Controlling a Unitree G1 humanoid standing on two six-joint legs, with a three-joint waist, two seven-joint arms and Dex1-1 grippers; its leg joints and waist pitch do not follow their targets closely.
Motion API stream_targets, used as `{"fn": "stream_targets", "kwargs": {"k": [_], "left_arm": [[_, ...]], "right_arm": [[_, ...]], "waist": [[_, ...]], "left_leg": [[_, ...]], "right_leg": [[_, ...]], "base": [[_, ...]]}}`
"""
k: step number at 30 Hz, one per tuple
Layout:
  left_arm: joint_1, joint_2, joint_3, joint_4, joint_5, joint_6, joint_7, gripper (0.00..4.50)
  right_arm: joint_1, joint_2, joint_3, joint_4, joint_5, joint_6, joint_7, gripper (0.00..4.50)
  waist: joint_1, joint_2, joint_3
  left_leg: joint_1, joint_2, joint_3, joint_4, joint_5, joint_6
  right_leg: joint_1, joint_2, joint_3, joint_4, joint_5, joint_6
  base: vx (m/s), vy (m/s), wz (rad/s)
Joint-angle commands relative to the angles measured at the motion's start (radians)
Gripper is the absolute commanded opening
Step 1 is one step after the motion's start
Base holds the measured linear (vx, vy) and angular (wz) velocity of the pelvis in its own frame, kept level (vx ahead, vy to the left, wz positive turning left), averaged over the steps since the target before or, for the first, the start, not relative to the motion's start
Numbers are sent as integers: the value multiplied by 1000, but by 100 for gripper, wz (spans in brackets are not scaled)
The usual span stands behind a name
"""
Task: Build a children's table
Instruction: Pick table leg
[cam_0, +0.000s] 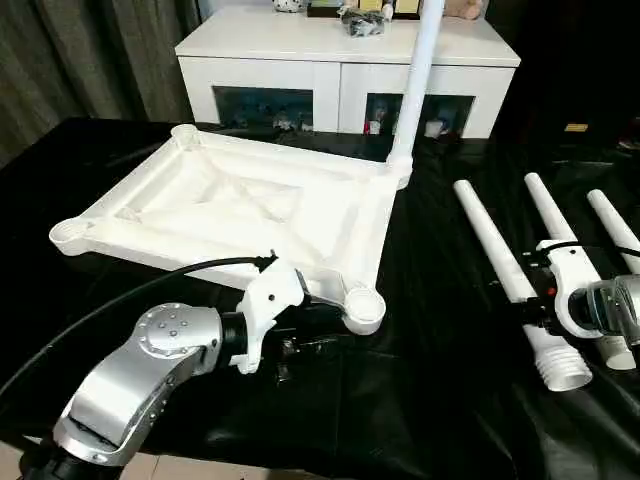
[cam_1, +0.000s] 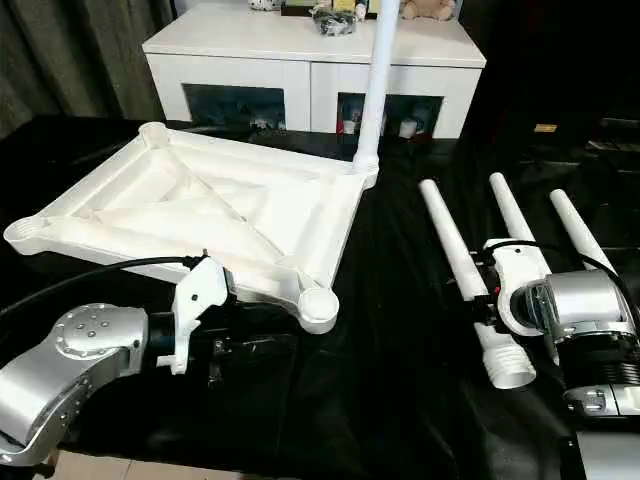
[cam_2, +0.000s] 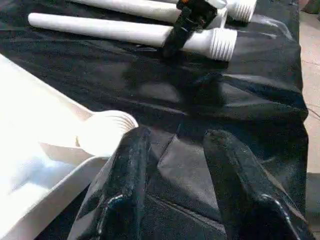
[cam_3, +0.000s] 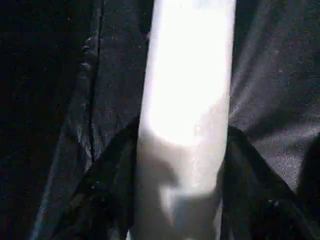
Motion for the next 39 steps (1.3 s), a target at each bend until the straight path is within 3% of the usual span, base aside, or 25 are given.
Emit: {"fn": "stream_targets", "kwargs": {"k": [1, 7, 11, 15, 17, 19, 21, 22, 23, 24, 26, 27, 28, 31, 34, 36, 37, 38, 39], "left_arm": [[-18, 6, 13, -26, -7, 11, -4, 207], [-28, 10, 21, -19, -16, 14, 10, 207], [-41, -2, 45, -1, -6, 10, 47, 207], [-59, -24, 71, 32, 1, 7, 86, 207], [-67, -31, 85, 45, -3, 7, 97, 207], [-83, -67, 124, 66, -16, 12, 142, 207], [-100, -111, 166, 87, -38, 12, 186, 207], [-100, -111, 166, 87, -38, 12, 186, 207], [-133, -166, 218, 113, -69, 14, 243, 207], [-152, -195, 249, 125, -93, 31, 274, 235], [-161, -208, 262, 131, -102, 38, 288, 242], [-201, -265, 325, 153, -161, 79, 344, 246], [-222, -285, 349, 163, -188, 95, 362, 258], [-271, -327, 391, 175, -257, 102, 372, 287], [-299, -350, 407, 180, -289, 91, 376, 306], [-333, -377, 427, 196, -309, 95, 399, 327], [-367, -402, 448, 219, -330, 119, 433, 327], [-376, -405, 448, 224, -331, 125, 438, 332], [-400, -414, 451, 239, -339, 144, 451, 339]], "right_arm": [[10, 4, 0, 10, 14, 7, 13, 194], [24, 13, -34, -1, 22, 0, -23, 184], [22, 36, -110, -45, 31, -10, -81, 183], [7, 52, -165, -129, 51, -18, -107, 183], [4, 66, -178, -173, 58, -42, -118, 183], [-5, 96, -215, -219, 61, -108, -159, 183], [-9, 133, -262, -256, 79, -226, -197, 183], [-9, 133, -262, -256, 79, -226, -197, 183], [-27, 179, -331, -306, 147, -316, -182, 183], [-37, 199, -363, -331, 189, -329, -158, 183], [-41, 207, -375, -342, 207, -334, -146, 183], [-43, 240, -417, -413, 294, -369, -72, 183], [-42, 258, -438, -449, 344, -362, -36, 183], [-40, 299, -481, -497, 429, -358, 2, 183], [-40, 319, -489, -510, 461, -371, 3, 183], [-22, 338, -461, -545, 505, -370, 30, 183], [4, 346, -413, -586, 545, -336, 73, 183], [12, 346, -395, -594, 549, -326, 85, 183], [36, 343, -339, -615, 555, -300, 122, 183]], "waist": [[4, -15, -56], [5, -19, -56], [5, -12, -58], [6, -14, -59], [8, -15, -60], [9, -13, -59], [9, -14, -59], [8, -14, -59], [9, -15, -60], [8, -17, -62], [13, -16, -63], [13, -17, -62], [16, -11, -64], [26, -9, -67], [27, -13, -64], [29, -16, -64], [29, -23, -63], [31, -21, -61], [33, -25, -62]], "left_leg": [[7, 19, -1, -66, -232, -1], [7, 18, -1, -66, -230, -1], [7, 16, -2, -65, -224, -7], [6, 15, -1, -66, -215, -4], [7, 16, -1, -65, -208, -2], [8, 16, 1, -65, -207, -4], [9, 16, 0, -65, -211, -7], [8, 16, 2, -65, -214, -6], [9, 16, 1, -65, -221, -4], [8, 14, 2, -64, -217, 2], [8, 15, 0, -64, -201, 12], [5, 16, 1, -65, -186, 21], [7, 14, 3, -61, -187, 23], [4, 16, -1, -62, -145, 49], [5, 16, 2, -64, -156, 37], [5, 16, 1, -64, -171, 33], [4, 16, 1, -64, -171, 34], [4, 14, 3, -65, -177, 35], [1, 15, 0, -66, -161, 37]], "right_leg": [[41, -38, 25, -74, -335, -211], [42, -38, 24, -74, -330, -212], [42, -37, 24, -73, -313, -211], [44, -36, 25, -71, -299, -208], [43, -37, 25, -71, -304, -202], [39, -38, 26, -72, -312, -199], [39, -38, 25, -73, -318, -197], [38, -40, 26, -74, -320, -196], [38, -38, 24, -75, -328, -192], [40, -37, 25, -73, -315, -191], [41, -37, 24, -71, -289, -195], [42, -35, 24, -67, -266, -199], [42, -36, 25, -66, -255, -203], [44, -35, 23, -62, -203, -216], [42, -34, 23, -64, -214, -225], [43, -37, 23, -67, -242, -217], [44, -37, 22, -68, -250, -213], [44, -35, 24, -71, -263, -204], [47, -37, 23, -69, -266, -190]], "base": [[0, 0, 0], [0, 0, 0], [0, 0, 0], [0, 0, 0], [0, 0, 0], [0, 0, 0], [0, 0, 0], [0, 0, 0], [0, 0, 0], [0, 0, 0], [0, 0, 0], [0, 0, 0], [0, 0, 0], [0, 0, 0], [0, 0, 0], [0, 0, 0], [0, 0, 0], [0, 0, 0], [0, 0, 0]]}}
